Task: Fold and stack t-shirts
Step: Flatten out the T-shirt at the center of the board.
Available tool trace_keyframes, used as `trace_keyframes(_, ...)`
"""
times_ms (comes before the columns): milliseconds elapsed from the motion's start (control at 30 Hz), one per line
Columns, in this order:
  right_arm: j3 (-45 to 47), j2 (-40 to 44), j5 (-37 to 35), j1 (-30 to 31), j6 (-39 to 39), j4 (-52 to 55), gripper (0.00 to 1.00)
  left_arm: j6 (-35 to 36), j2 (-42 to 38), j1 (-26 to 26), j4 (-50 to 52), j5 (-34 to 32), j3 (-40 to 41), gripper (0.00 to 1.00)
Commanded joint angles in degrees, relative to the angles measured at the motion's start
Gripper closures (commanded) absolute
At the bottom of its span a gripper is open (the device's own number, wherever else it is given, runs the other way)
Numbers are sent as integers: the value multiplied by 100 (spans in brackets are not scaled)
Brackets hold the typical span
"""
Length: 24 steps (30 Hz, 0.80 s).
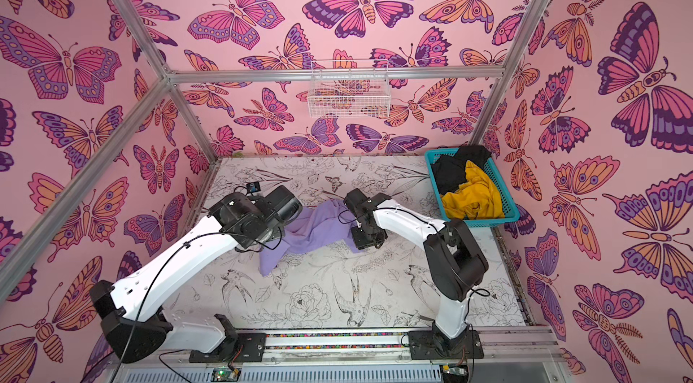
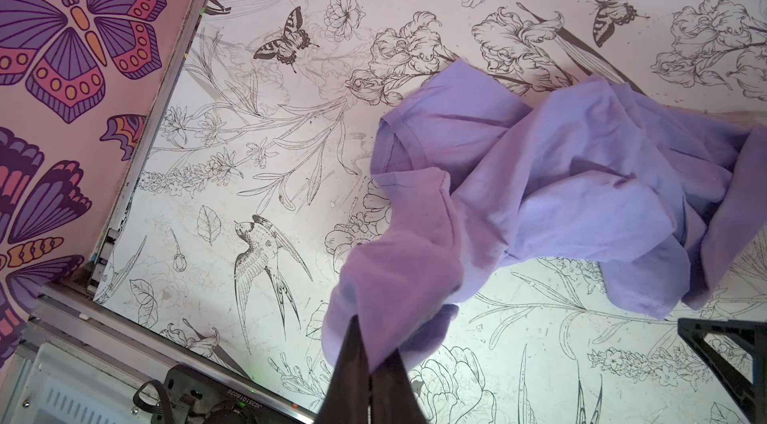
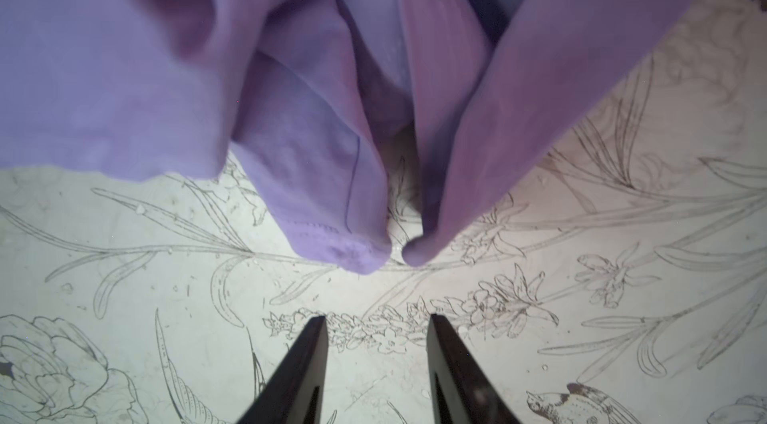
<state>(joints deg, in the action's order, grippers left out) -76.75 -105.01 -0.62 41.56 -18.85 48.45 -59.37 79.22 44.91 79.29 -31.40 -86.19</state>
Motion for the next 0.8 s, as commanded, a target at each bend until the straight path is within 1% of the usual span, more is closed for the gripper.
trace_keyframes(0,-277,-267,9,-5,170,-68,55,73,-61,-25,58,-58,68,99)
trace_keyframes(200,-268,-544,139,-43,229,-136,55,198,-65,-34,96,-187,-36,99)
trace_keyframes(300,-197,-525,159,-50,219,-186,59,229,-48,-52,105,-220,-71,99)
trace_keyframes(333,-176,-520,150,-58,215,-185,65,232,-37,-52,118,-226,-89,99)
trace_keyframes(367,-175,-505,142,-65,231,-166,73,239,-30,-54,117,-226,-112,99)
trace_keyframes(400,-186,-486,135,-65,220,-136,84,250,-19,-54,114,-227,-124,99)
trace_keyframes(433,-192,-453,120,-67,217,-90,100,251,-3,-60,119,-241,-142,99)
trace_keyframes(533,-407,-316,52,-57,162,468,100,288,37,-61,163,-321,-220,99)
trace_keyframes(600,-562,6,-245,-6,62,931,100,270,65,-70,335,-523,-359,99)
trace_keyframes(667,-780,557,-525,60,-49,1508,100,221,76,-100,618,-681,-597,99)
trace_keyframes(767,-1077,1404,-626,117,-211,2232,100,217,-100,-97,992,-628,-967,99)
